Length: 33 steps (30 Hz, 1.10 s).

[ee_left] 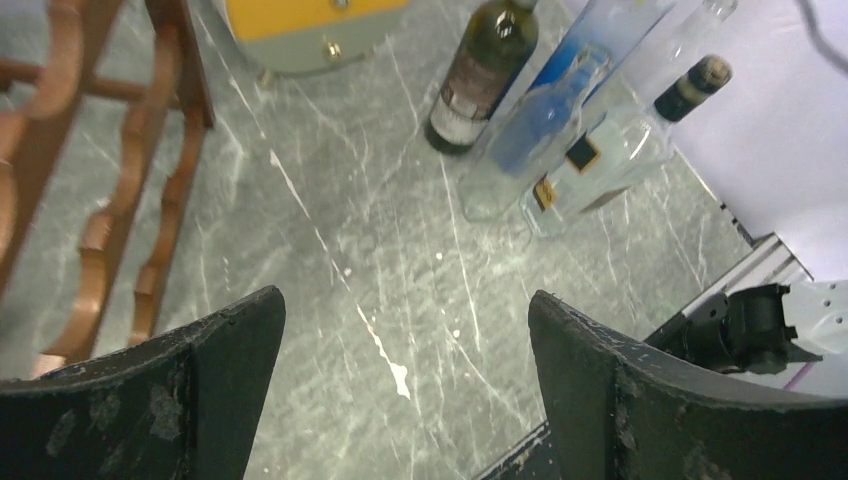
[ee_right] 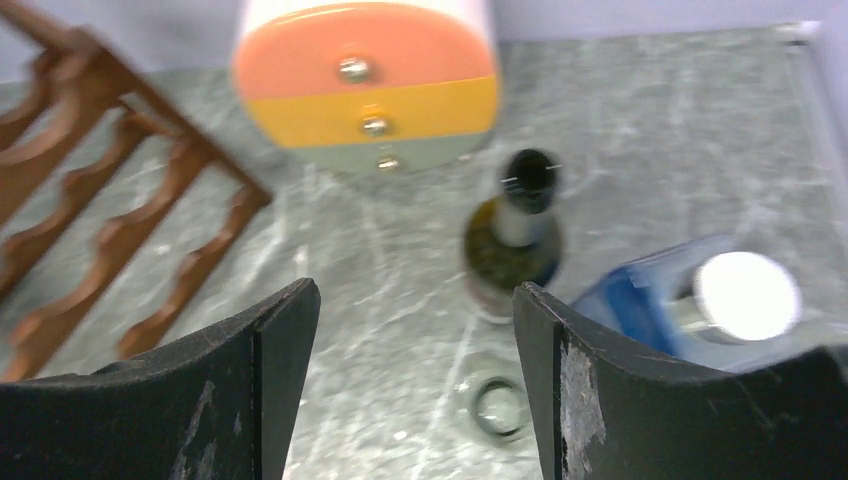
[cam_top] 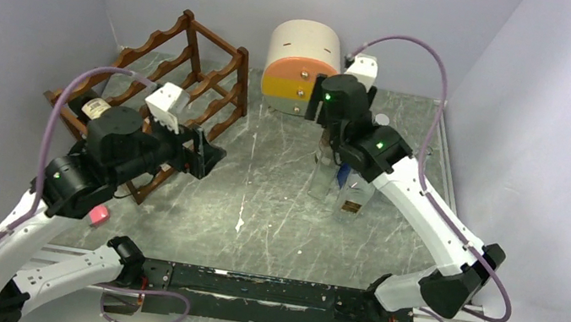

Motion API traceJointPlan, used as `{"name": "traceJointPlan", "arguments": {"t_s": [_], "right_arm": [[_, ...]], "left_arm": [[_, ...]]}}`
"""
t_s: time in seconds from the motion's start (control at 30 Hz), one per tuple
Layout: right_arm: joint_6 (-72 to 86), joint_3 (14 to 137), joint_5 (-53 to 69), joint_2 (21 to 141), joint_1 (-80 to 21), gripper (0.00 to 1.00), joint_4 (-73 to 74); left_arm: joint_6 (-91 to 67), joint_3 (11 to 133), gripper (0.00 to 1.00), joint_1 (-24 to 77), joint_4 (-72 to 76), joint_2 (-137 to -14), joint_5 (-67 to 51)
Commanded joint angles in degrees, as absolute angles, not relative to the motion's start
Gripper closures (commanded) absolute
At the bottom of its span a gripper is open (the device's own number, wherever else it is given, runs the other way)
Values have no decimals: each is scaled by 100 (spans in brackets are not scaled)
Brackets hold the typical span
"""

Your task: Put the wine bottle on the wine rack

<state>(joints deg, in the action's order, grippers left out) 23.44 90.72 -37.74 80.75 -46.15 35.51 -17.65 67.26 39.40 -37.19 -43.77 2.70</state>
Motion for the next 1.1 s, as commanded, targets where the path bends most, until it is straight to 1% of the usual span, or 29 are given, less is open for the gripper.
{"name": "traceJointPlan", "arguments": {"t_s": [0.0,0.1,0.23,0.33,0.4,0.53,0.63,0.73,0.8,0.9,1.07], "right_arm": [[1922,9256,-4115,8071,-3969,26,3815],[1847,9523,-4066,8438,-3664,36,4033],[1588,9612,-4140,8818,-3480,40,3822],[1486,9604,-4150,9000,-3296,47,3680],[1449,9547,-4205,9013,-3235,48,3607],[1310,9342,-4042,8958,-3148,44,3470],[1253,9054,-3707,8940,-3017,44,3287],[1295,8738,-3437,8908,-2923,45,3067],[1307,8643,-3229,8939,-2882,47,2925],[1252,8587,-3083,8984,-2876,61,2758],[1004,8511,-2806,8935,-2889,89,2415]], "left_arm": [[-2252,6375,5,3927,-3291,-4331,-157],[-2354,6009,5,3924,-2903,-4125,-137],[-2369,5620,5,3927,-2573,-4002,-51],[-2392,5581,5,3929,-2553,-4079,-41],[-2416,5574,5,3924,-2545,-4159,-114],[-2355,5476,5,3928,-2288,-4282,-232],[-2272,5386,5,3924,-2090,-4353,-179],[-2163,5318,5,3929,-1946,-4377,-161],[-1939,5277,5,3928,-1887,-4369,-67],[-1877,5288,5,3929,-1893,-4347,20],[-1790,5247,5,3929,-1872,-4300,18]]}}
